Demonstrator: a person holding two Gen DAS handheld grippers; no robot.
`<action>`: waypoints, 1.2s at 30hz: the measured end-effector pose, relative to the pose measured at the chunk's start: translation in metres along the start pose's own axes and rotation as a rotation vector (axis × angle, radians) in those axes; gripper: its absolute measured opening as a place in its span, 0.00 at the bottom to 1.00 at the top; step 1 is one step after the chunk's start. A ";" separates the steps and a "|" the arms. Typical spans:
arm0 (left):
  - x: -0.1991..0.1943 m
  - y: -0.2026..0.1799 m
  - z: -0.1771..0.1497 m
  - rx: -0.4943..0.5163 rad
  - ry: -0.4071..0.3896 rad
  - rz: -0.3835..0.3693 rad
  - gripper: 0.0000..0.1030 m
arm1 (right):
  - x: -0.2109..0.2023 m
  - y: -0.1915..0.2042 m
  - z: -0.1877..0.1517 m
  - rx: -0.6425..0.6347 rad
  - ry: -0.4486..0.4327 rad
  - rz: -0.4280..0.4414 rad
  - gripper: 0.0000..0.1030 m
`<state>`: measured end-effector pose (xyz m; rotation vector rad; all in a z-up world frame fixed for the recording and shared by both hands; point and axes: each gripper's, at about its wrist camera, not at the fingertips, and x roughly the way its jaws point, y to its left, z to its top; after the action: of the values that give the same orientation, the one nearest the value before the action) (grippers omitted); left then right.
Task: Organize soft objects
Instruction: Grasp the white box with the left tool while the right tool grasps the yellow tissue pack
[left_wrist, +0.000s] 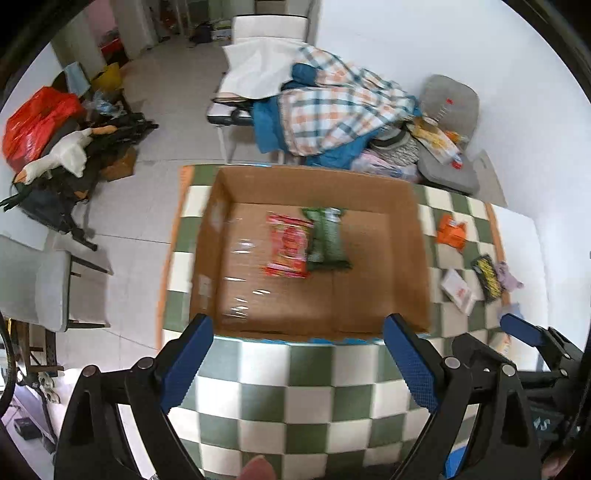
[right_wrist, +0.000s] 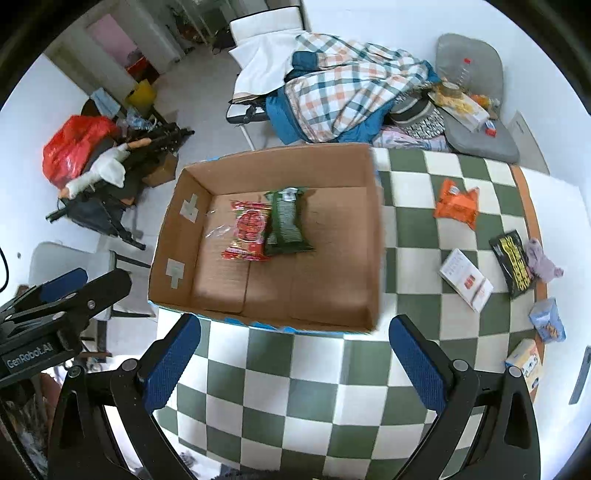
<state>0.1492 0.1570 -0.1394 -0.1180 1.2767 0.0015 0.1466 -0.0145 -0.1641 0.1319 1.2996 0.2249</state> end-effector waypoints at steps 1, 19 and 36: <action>0.001 -0.011 0.000 0.012 0.012 -0.012 0.91 | -0.004 -0.014 -0.002 0.013 0.006 -0.001 1.00; 0.245 -0.289 0.036 -0.125 0.569 -0.242 0.91 | 0.048 -0.353 -0.089 0.089 0.385 -0.336 1.00; 0.368 -0.326 0.050 -0.138 0.651 0.088 0.92 | 0.104 -0.424 -0.104 0.171 0.450 -0.206 1.00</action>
<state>0.3259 -0.1867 -0.4483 -0.1904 1.9323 0.1368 0.1107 -0.4043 -0.3837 0.0941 1.7681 -0.0382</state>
